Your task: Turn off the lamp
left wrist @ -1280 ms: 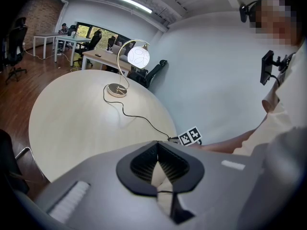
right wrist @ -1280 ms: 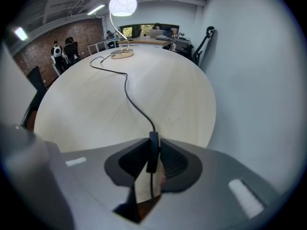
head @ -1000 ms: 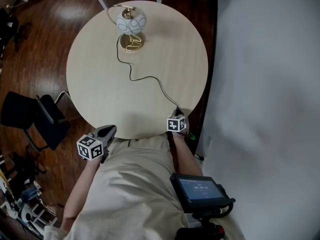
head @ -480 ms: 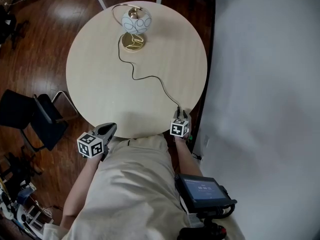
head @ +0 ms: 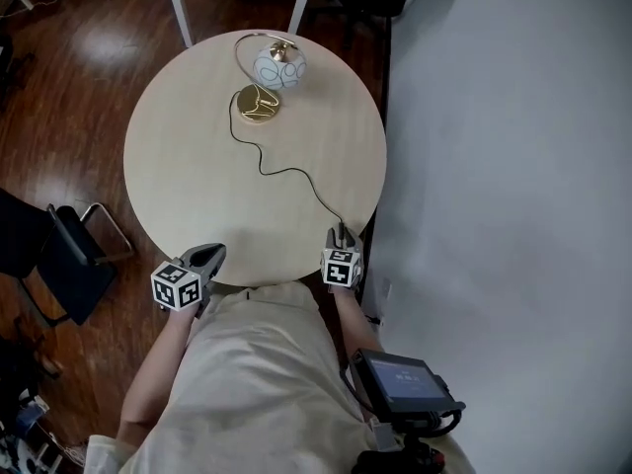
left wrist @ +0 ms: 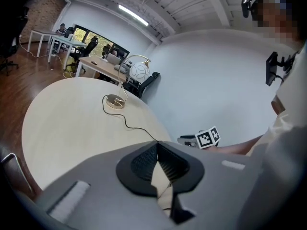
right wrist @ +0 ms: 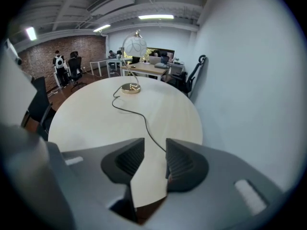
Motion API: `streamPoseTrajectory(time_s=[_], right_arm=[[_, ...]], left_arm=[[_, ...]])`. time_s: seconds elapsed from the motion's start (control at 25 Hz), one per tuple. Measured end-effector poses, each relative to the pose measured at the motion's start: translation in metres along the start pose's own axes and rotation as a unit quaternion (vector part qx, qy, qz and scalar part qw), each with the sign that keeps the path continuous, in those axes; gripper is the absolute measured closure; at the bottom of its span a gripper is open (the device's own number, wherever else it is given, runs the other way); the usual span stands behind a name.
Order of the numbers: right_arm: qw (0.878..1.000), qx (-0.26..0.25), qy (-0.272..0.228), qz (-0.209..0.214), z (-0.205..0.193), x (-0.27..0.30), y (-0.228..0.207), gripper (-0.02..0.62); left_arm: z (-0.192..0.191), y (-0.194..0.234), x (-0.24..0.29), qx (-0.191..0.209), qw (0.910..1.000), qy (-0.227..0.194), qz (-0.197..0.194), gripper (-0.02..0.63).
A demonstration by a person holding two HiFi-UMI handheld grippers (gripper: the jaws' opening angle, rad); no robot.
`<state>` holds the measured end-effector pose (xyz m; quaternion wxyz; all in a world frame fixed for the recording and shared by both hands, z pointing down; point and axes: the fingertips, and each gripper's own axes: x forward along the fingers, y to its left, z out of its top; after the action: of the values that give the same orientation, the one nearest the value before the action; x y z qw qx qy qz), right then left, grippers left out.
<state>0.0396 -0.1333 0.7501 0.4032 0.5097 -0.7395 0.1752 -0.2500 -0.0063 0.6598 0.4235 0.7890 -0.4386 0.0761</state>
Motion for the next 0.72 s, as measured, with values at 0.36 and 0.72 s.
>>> streamPoseTrajectory(time_s=[0.36,0.72], right_arm=[[0.997,-0.038,-0.070,-0.020,0.080,-0.088,0.035,0.457],[0.996,-0.001,-0.091,0.008,0.095,-0.129,0.077,0.477]], left_arm=[[0.015,0.019,-0.013,0.014,0.9967,-0.043,-0.067,0.601],[0.012,0.028,-0.026,0.083,0.9909,-0.040,-0.098,0.601]])
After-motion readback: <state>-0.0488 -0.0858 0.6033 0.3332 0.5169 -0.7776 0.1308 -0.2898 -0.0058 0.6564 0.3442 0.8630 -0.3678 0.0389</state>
